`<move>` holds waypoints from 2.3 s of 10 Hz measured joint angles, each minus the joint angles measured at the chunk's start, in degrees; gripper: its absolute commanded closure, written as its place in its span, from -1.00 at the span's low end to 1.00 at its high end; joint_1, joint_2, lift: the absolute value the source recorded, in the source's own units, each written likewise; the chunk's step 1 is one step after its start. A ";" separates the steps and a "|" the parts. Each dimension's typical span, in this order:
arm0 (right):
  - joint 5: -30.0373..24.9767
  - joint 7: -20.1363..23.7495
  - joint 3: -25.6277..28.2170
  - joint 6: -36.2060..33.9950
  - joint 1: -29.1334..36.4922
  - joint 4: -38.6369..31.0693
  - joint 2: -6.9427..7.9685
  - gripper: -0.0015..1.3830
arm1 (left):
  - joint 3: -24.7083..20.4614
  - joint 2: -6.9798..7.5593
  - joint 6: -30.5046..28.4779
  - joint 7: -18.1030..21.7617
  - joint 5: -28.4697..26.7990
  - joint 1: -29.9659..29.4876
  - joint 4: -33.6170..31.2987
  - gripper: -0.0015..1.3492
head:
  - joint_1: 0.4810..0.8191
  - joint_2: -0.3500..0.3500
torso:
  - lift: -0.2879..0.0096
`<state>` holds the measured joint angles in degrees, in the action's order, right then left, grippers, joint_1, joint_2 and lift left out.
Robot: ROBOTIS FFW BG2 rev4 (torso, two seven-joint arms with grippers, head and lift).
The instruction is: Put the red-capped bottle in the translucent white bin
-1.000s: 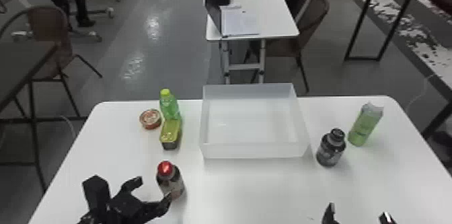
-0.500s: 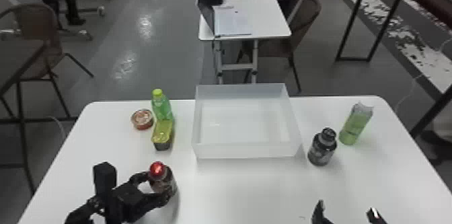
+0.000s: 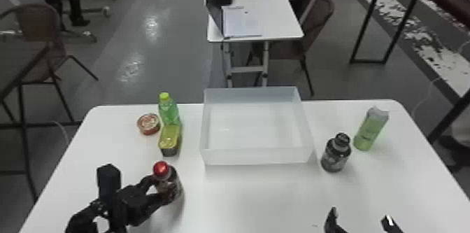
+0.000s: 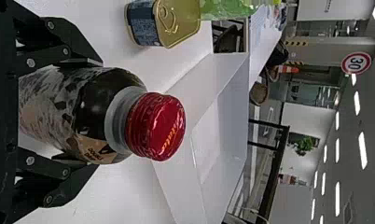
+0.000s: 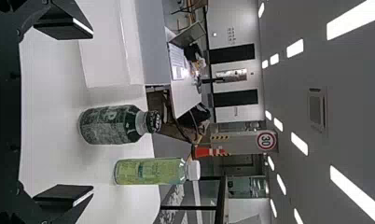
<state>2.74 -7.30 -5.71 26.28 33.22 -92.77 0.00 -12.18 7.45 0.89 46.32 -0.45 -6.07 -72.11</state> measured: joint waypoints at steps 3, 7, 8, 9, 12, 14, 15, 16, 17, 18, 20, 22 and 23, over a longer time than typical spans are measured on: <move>0.08 0.01 0.00 0.00 0.08 0.05 0.00 -0.82 | 0.64 -1.24 -3.62 -0.46 2.37 -2.09 -7.66 0.08 | 0.27 0.09 | 0.83; 0.36 0.01 0.00 0.00 0.17 0.13 0.00 -0.82 | 3.27 -1.52 -13.74 -4.32 9.92 -2.37 -21.17 0.08 | 0.27 -0.01 | 0.83; 0.37 0.01 -0.04 0.00 0.13 0.15 0.00 -0.82 | 4.57 -1.10 -14.55 -4.56 11.41 -0.66 -21.49 0.08 | 0.27 -0.06 | 0.83; 0.41 0.01 -0.16 0.00 0.01 0.23 0.00 -0.82 | 6.06 -0.64 -14.95 -4.59 11.82 1.62 -20.78 0.08 | 0.27 -0.10 | 0.83; 0.59 0.01 -0.26 0.00 -0.18 0.47 0.00 -0.82 | 12.14 0.99 -11.57 -4.29 11.34 11.21 -8.10 0.08 | 0.27 -0.19 | 0.83; 0.68 0.01 -0.27 0.00 -0.23 0.56 0.00 -0.82 | 14.72 0.98 -9.72 -2.80 10.57 17.93 2.71 0.08 | 0.27 -0.24 | 0.83; 0.70 0.01 -0.27 0.00 -0.26 0.61 0.00 -0.82 | 15.58 0.83 -9.31 -2.41 10.42 20.75 7.36 0.08 | 0.27 -0.25 | 0.83; 0.75 0.02 -0.29 0.00 -0.27 0.65 0.00 -0.82 | 16.48 0.58 -9.45 -0.98 10.21 23.60 11.90 -0.14 | 0.27 -0.26 | 0.83; 0.78 0.16 -0.33 0.00 -0.36 0.71 0.00 -0.82 | 17.57 0.40 -9.02 -0.04 10.05 25.85 15.11 -0.44 | 0.27 -0.29 | 0.83; 0.82 0.24 -0.35 0.00 -0.41 0.74 0.00 -0.82 | 18.07 0.11 -8.39 -0.33 10.08 26.57 16.08 -0.66 | 0.27 -0.30 | 0.83; 0.98 0.28 -0.35 0.00 -0.36 0.75 0.00 -0.82 | 17.49 -0.55 -7.27 -0.76 11.21 26.22 16.29 -0.78 | 0.27 -0.31 | 0.83; 1.04 0.27 -0.35 0.00 -0.33 0.75 0.00 -0.82 | 17.33 -0.59 -6.61 -0.98 13.29 25.18 15.20 -0.78 | 0.27 -0.32 | 0.83; 1.04 0.27 -0.35 0.00 -0.34 0.75 0.00 -0.82 | 16.49 -0.60 -6.89 -1.58 13.94 23.36 11.82 -0.78 | 0.27 -0.31 | 0.83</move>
<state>3.78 -7.03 -6.06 26.28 32.89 -92.02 0.00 4.30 6.85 -6.00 44.73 13.49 17.29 -60.28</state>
